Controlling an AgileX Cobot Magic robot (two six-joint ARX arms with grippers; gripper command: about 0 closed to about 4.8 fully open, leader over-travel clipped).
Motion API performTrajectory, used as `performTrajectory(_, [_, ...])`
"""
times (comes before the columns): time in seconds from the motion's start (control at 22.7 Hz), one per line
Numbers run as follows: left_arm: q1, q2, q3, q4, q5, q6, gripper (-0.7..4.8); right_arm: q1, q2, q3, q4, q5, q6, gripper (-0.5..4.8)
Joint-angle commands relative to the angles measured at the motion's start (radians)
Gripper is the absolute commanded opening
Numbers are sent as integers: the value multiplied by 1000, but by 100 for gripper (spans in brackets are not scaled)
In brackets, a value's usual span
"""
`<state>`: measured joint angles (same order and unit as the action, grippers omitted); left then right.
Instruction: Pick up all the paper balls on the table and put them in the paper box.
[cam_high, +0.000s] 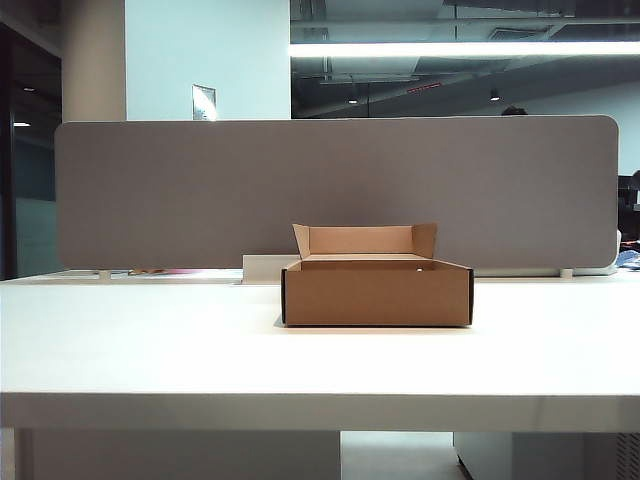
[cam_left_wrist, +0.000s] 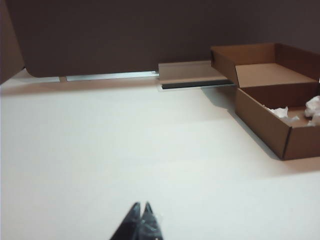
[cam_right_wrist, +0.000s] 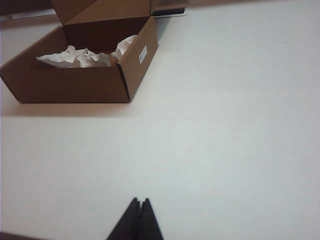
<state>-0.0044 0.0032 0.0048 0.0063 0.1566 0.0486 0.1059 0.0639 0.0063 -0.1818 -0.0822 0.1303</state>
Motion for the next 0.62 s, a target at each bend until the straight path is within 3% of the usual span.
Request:
performTrajectory(0.04, [0,1,3,2,5,-4,-6,0,0,-6,10,2,1,-1])
performTrajectory(0.62, [0,1,3,68,-112,3,-6,0,0,-6,10,2,1,-1])
